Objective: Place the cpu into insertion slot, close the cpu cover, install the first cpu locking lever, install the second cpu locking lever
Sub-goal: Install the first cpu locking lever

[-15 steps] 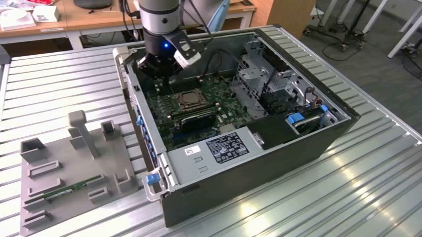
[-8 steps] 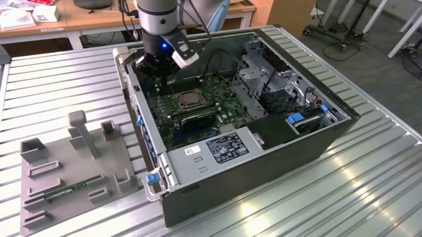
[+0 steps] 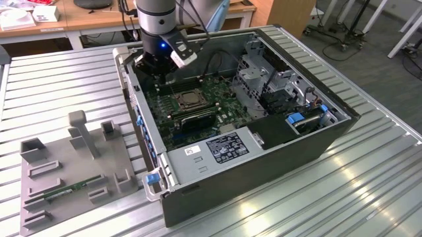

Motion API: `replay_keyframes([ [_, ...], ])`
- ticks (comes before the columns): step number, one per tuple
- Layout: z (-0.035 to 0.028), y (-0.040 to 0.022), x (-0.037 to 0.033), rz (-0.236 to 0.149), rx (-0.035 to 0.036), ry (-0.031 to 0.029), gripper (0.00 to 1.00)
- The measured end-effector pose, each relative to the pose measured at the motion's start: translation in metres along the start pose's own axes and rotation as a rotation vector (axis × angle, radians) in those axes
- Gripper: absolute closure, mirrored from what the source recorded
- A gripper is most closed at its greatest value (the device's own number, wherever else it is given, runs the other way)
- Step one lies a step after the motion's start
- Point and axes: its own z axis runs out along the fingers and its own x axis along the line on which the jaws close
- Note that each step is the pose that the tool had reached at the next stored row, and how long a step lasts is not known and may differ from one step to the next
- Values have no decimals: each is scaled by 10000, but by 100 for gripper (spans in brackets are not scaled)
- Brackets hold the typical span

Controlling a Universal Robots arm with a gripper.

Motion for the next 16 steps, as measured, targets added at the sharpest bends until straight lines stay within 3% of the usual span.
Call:
replay_keyframes([
  [6, 32, 25, 4, 13, -265, 17, 89],
  [16, 38, 26, -21, 16, -283, 17, 89],
])
